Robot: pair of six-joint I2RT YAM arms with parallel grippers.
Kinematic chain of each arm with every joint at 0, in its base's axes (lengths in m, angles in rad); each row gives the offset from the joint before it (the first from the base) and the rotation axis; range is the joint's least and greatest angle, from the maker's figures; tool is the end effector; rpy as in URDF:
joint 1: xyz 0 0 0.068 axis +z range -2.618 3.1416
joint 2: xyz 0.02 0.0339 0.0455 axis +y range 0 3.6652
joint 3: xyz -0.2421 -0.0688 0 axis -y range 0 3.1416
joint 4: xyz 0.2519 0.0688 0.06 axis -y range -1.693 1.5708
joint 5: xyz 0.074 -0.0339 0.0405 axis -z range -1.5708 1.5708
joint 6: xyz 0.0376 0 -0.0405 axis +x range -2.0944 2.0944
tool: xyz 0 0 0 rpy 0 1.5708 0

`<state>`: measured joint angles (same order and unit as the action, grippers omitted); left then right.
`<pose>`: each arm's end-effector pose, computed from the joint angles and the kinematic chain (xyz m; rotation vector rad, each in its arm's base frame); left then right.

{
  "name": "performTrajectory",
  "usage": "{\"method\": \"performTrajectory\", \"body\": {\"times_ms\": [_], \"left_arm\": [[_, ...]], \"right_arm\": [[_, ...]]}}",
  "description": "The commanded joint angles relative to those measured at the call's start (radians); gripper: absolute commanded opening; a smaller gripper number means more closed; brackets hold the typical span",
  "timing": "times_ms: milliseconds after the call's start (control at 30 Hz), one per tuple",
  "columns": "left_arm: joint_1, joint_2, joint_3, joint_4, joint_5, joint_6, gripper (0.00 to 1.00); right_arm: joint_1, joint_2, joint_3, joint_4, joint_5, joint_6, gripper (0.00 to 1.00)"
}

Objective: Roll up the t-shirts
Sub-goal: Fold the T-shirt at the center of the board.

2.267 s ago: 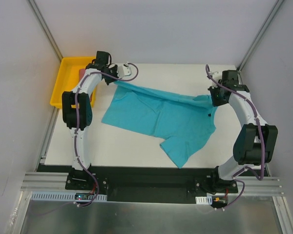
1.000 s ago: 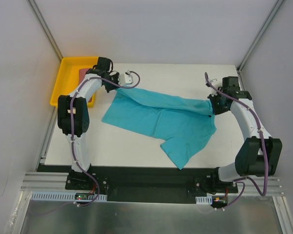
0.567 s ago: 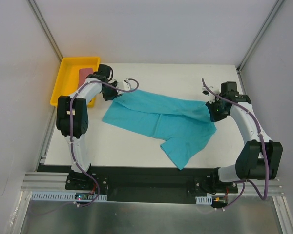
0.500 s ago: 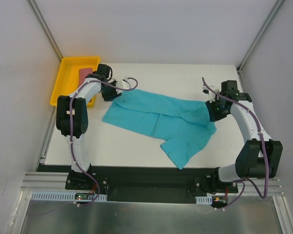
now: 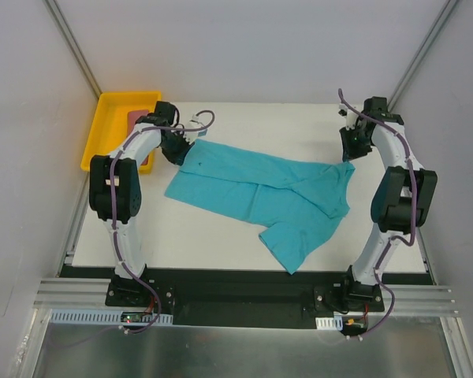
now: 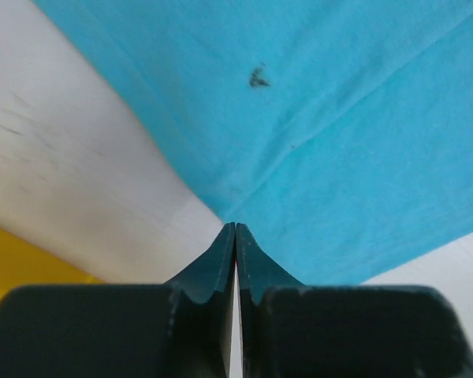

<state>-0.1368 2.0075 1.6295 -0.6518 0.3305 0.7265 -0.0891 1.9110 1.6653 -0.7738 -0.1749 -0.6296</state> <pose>0.4294 -0.0714 0.2018 1.1626 2.2448 -0.1995 0.4168 -0.0307 0.2441 -0.7463 2.4557 -0.0446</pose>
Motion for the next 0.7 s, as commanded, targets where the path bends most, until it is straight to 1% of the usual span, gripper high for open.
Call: {"method": "performTrajectory", "body": {"times_ms": [0, 167, 233, 367, 400, 467, 600, 667], "left_arm": [[0.0, -0.036, -0.081, -0.088, -0.005, -0.094, 0.0], [0.005, 0.022, -0.112, -0.089, -0.087, -0.139, 0.0], [0.005, 0.037, -0.131, -0.089, -0.119, -0.142, 0.0], [0.009, 0.043, -0.158, -0.088, -0.145, -0.15, 0.0], [0.011, 0.042, -0.166, -0.088, -0.153, -0.151, 0.0], [0.011, 0.042, -0.175, -0.089, -0.166, -0.159, 0.0], [0.013, 0.027, -0.223, -0.095, -0.153, -0.183, 0.0], [0.011, 0.016, -0.235, -0.101, -0.14, -0.202, 0.0]], "right_arm": [[0.002, 0.094, 0.082, -0.007, 0.028, -0.013, 0.19], [0.0, 0.177, 0.14, 0.002, 0.052, -0.019, 0.2], [-0.001, 0.212, 0.158, 0.002, 0.054, -0.028, 0.18], [-0.001, 0.285, 0.217, -0.022, 0.078, -0.054, 0.11], [-0.001, 0.299, 0.255, -0.033, 0.084, -0.059, 0.08], [0.0, 0.35, 0.287, -0.061, 0.1, -0.074, 0.06], [0.0, 0.439, 0.425, -0.097, 0.123, -0.088, 0.01], [0.002, 0.483, 0.467, -0.105, 0.129, -0.091, 0.01]]}}
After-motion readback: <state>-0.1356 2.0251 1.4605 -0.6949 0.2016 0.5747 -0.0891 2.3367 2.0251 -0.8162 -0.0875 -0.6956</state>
